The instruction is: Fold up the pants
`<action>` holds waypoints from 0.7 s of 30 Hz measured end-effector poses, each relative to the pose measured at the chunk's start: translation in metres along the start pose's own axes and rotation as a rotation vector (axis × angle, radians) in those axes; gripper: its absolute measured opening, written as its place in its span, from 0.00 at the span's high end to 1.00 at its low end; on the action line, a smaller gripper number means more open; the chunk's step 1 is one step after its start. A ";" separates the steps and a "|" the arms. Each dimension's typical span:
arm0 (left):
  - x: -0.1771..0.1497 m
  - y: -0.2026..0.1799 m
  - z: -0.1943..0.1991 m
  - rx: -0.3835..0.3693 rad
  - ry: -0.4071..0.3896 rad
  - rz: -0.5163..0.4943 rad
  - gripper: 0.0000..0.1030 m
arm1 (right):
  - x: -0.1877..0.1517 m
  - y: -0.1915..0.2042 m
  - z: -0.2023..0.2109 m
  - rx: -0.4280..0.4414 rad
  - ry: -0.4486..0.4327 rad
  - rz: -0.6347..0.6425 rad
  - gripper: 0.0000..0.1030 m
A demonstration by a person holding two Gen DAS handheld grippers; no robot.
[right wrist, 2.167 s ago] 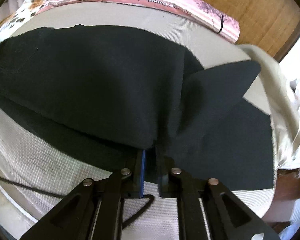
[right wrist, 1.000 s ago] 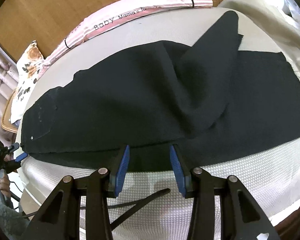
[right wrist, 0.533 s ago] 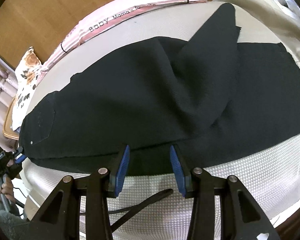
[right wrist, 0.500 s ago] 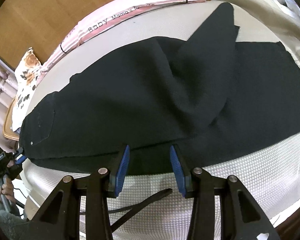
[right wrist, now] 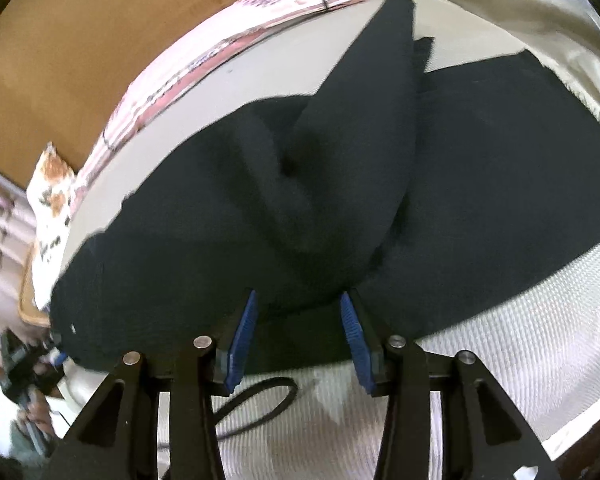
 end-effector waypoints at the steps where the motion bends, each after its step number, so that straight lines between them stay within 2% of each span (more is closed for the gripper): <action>1: 0.001 -0.001 0.001 0.007 -0.001 -0.004 0.72 | 0.004 -0.003 -0.002 0.022 -0.001 -0.029 0.59; 6: 0.008 -0.008 0.011 0.034 -0.018 -0.051 0.77 | 0.025 -0.015 -0.008 0.092 -0.023 -0.147 0.58; 7: 0.011 -0.011 0.013 0.045 -0.018 -0.061 0.77 | 0.028 -0.015 -0.009 0.102 -0.022 -0.155 0.63; 8: 0.015 -0.014 0.014 0.058 -0.012 -0.074 0.78 | 0.029 -0.012 -0.008 0.109 -0.019 -0.144 0.80; 10: 0.020 -0.018 0.016 0.083 -0.007 -0.098 0.78 | 0.028 -0.004 -0.004 0.099 -0.029 -0.112 0.87; 15: 0.039 -0.036 0.025 0.177 0.005 -0.245 0.80 | 0.017 0.017 0.023 0.027 -0.068 -0.042 0.89; 17: 0.042 -0.038 0.023 0.214 0.017 -0.298 0.80 | 0.009 0.017 0.025 0.006 -0.052 -0.031 0.89; 21: 0.035 -0.031 -0.001 0.329 0.091 -0.359 0.80 | -0.005 0.004 0.003 -0.046 0.019 -0.054 0.89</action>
Point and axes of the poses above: each gripper's, at about its wrist camera, not at the fingertips, and z roughly against the way its jaws point, y to its left, x to its top, the point moved 2 cm from there along -z, roughly the way its jaws point, and after that the axes turned 9 degrees about -z, right-handed, at the moved point
